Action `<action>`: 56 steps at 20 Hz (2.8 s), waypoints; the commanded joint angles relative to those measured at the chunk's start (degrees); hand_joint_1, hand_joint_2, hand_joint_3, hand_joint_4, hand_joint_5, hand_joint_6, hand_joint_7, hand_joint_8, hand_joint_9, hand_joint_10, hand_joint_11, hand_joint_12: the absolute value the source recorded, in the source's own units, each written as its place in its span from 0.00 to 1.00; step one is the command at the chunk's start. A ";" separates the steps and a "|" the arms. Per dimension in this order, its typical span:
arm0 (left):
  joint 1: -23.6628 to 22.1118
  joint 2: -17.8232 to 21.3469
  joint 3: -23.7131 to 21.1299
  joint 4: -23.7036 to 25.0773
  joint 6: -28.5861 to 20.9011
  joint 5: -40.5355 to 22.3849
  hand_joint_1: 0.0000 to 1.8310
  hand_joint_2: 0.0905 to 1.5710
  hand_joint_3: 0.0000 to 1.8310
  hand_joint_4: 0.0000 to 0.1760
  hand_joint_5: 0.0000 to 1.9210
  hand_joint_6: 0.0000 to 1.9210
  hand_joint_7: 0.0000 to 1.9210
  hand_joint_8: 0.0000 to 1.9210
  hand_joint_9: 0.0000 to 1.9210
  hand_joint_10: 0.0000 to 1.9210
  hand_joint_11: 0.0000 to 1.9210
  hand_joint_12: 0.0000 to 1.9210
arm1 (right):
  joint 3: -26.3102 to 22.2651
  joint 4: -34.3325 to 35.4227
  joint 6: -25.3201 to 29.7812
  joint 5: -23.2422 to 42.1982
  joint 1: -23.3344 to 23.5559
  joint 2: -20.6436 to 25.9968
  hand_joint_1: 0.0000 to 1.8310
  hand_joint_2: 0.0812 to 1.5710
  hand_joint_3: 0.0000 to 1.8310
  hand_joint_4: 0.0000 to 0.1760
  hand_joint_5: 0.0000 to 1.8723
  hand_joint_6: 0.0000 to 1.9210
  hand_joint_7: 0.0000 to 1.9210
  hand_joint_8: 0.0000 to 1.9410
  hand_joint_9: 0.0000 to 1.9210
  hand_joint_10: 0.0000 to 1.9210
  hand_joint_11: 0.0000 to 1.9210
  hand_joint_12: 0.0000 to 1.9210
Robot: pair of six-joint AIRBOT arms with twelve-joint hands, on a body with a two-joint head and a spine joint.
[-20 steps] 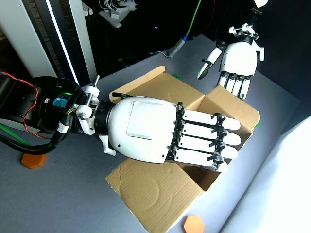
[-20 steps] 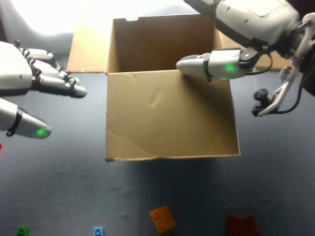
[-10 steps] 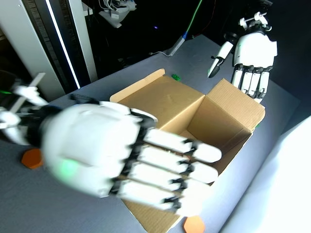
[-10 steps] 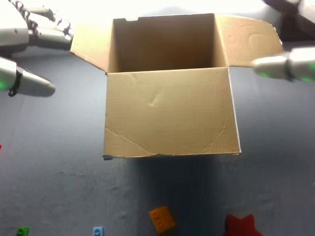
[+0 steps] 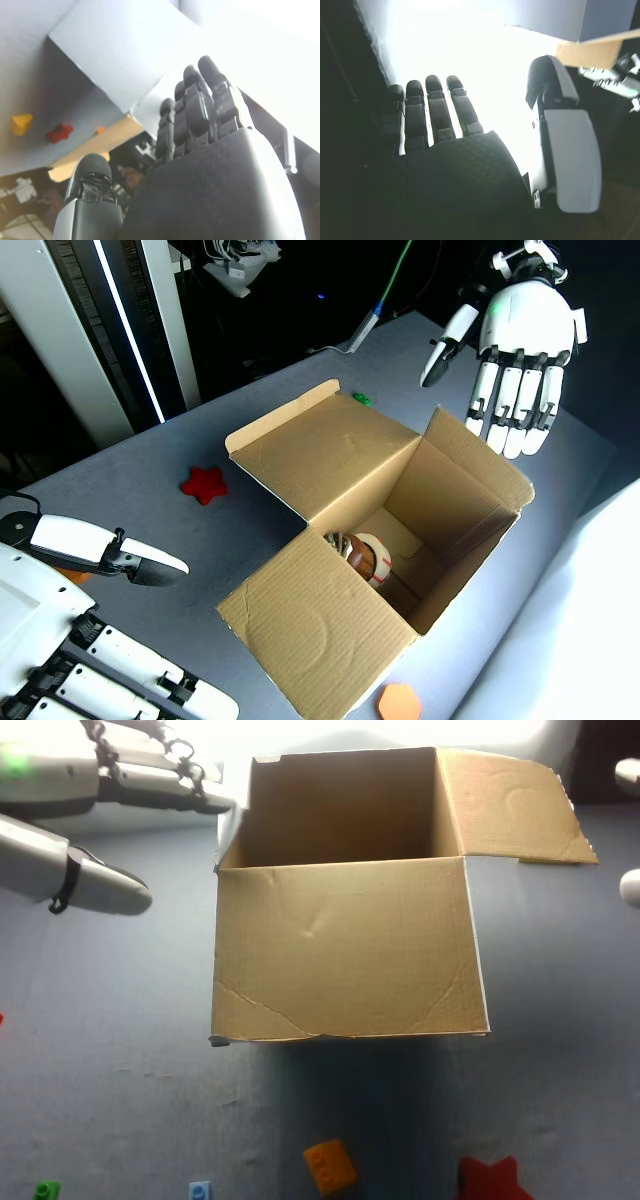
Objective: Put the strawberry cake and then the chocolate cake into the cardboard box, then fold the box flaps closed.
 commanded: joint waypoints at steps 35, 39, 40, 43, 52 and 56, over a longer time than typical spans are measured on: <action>0.96 -9.81 7.83 1.69 -0.57 0.16 0.00 0.78 0.00 0.20 0.06 0.00 0.10 0.00 0.11 0.00 0.00 0.40 | 2.44 -4.28 -0.59 9.51 5.36 -6.27 0.00 0.80 0.00 0.00 0.03 0.01 0.00 0.00 0.00 0.00 0.00 0.00; -2.94 -9.01 9.17 2.50 -1.15 -0.23 0.00 0.79 0.00 0.25 0.06 0.00 0.09 0.00 0.11 0.00 0.00 0.42 | 0.56 -4.28 -1.11 7.71 8.94 -6.56 0.00 0.81 0.00 0.00 0.03 0.01 0.00 0.00 0.00 0.00 0.00 0.00; -3.96 -8.66 9.50 2.72 -1.27 -0.29 0.00 0.78 0.00 0.26 0.06 0.00 0.09 0.00 0.11 0.00 0.00 0.42 | 0.17 -4.27 -1.32 7.37 9.83 -6.91 0.00 0.81 0.00 0.00 0.03 0.01 0.00 0.00 0.00 0.00 0.00 0.00; -6.65 -7.71 10.55 3.63 -1.81 -0.83 0.00 0.79 0.00 0.26 0.06 0.00 0.09 0.00 0.11 0.00 0.00 0.40 | -0.65 -3.58 -2.64 5.39 11.80 -8.26 0.00 0.81 0.00 0.00 0.04 0.01 0.01 0.00 0.00 0.00 0.00 0.00; -3.77 -4.04 12.48 6.34 -3.48 -2.65 0.00 0.78 0.00 0.27 0.05 0.00 0.09 0.00 0.11 0.00 0.00 0.39 | -0.24 0.41 -12.43 2.06 12.54 -14.04 0.00 0.80 0.00 0.00 0.02 0.00 0.00 0.00 0.00 0.00 0.00 0.00; 1.78 -2.42 11.23 6.01 -3.39 -3.00 0.00 0.79 0.00 0.28 0.06 0.00 0.09 0.00 0.10 0.00 0.00 0.39 | 0.49 3.44 -16.79 0.21 12.16 -15.82 0.00 0.80 0.00 0.00 0.02 0.00 0.00 0.00 0.00 0.00 0.00 0.00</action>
